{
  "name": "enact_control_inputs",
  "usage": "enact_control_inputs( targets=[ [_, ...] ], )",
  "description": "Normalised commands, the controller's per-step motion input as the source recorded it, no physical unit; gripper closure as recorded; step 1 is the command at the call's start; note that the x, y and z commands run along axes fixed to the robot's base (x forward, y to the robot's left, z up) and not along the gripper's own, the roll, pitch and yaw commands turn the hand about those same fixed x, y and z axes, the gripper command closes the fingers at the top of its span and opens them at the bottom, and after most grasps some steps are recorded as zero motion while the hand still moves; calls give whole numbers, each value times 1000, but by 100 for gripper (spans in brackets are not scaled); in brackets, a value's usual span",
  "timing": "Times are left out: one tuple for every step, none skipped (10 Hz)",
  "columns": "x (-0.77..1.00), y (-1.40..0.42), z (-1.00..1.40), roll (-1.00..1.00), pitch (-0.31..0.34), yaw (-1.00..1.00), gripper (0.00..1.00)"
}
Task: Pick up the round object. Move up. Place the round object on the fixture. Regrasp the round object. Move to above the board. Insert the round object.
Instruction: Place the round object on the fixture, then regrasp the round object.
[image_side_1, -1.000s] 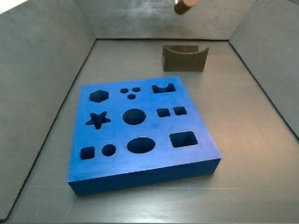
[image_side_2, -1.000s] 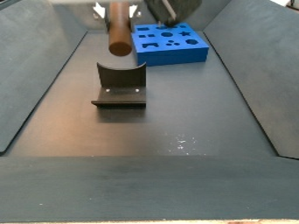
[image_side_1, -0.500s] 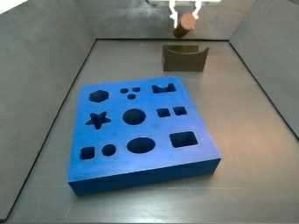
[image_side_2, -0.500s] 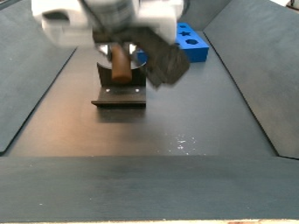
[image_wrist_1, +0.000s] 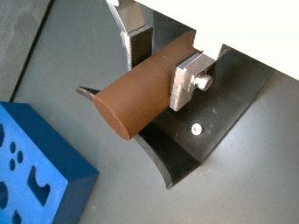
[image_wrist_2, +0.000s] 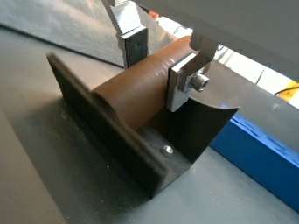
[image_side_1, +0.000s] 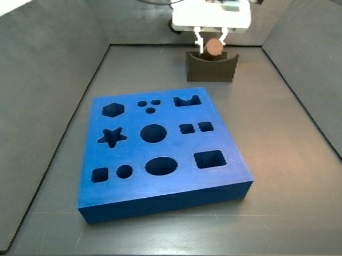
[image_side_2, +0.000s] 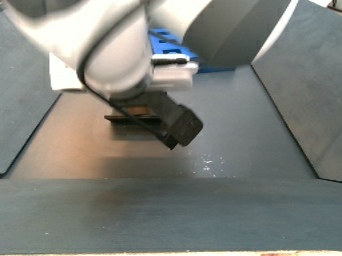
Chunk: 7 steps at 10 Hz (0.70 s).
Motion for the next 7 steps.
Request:
enact_control_inputs(
  targets=[
    [93,139,-378,-503,55,-144,100],
    [81,137,-371,-388,7,-144,100],
    [81,130,-372,-343,-3,-137,100],
    [0,0,0,0,0,0,0],
    [0,0,1000,80,40,-50,0],
    [-9,2,1000,87,52,-42,0],
    [-22,3,1000,96,65,-31,0]
  ],
)
